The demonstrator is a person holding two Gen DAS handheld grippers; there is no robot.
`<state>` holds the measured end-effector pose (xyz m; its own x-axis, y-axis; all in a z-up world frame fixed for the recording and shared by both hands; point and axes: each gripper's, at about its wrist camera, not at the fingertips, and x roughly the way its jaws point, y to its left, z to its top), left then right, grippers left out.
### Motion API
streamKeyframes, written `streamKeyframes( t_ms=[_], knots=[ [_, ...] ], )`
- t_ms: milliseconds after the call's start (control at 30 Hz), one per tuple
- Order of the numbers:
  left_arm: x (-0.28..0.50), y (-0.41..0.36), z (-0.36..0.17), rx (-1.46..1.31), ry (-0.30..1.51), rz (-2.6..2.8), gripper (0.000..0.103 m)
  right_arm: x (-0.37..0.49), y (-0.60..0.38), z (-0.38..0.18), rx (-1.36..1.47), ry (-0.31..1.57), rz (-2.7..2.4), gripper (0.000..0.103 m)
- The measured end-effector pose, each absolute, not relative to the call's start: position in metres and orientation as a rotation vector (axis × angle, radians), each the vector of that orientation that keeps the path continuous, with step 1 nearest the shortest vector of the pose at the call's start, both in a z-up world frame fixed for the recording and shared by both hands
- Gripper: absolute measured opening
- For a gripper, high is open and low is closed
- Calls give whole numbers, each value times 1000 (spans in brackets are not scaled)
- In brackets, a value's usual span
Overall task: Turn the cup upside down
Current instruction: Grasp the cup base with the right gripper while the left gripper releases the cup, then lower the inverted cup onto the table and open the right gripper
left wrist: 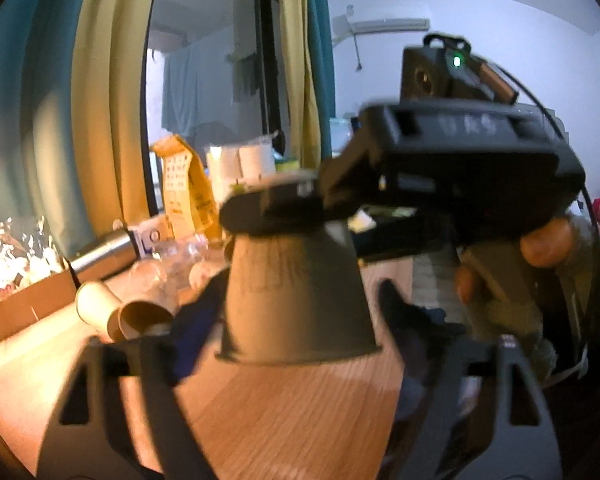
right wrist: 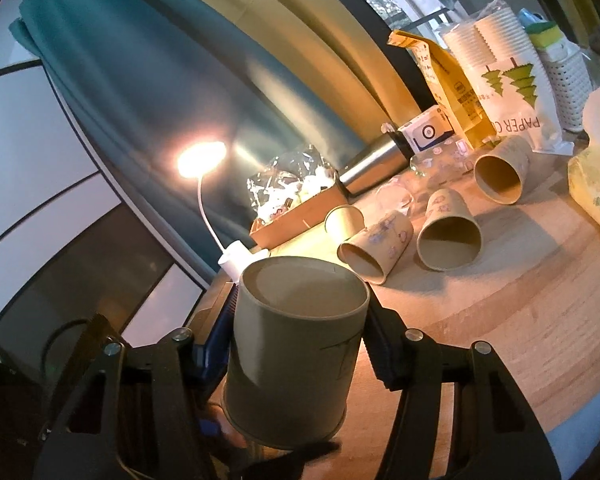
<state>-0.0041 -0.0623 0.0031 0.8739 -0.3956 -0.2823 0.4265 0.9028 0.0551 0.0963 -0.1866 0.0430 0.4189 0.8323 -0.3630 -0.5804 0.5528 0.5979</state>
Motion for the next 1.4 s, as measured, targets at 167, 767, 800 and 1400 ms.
streamKeyframes(
  t_ms=[167, 767, 800, 1400],
  knots=[
    [-7, -56, 2, 94, 289, -384, 92, 106, -198, 48, 362, 602, 754, 61],
    [7, -11, -5, -66, 374, -135, 92, 97, -150, -16, -93, 480, 419, 62],
    [7, -11, -5, -64, 374, -129, 92, 97, -151, -16, -94, 479, 415, 62],
    [11, -2, -8, -68, 367, -37, 97, 72, -167, -5, -55, 490, 414, 73]
  ],
)
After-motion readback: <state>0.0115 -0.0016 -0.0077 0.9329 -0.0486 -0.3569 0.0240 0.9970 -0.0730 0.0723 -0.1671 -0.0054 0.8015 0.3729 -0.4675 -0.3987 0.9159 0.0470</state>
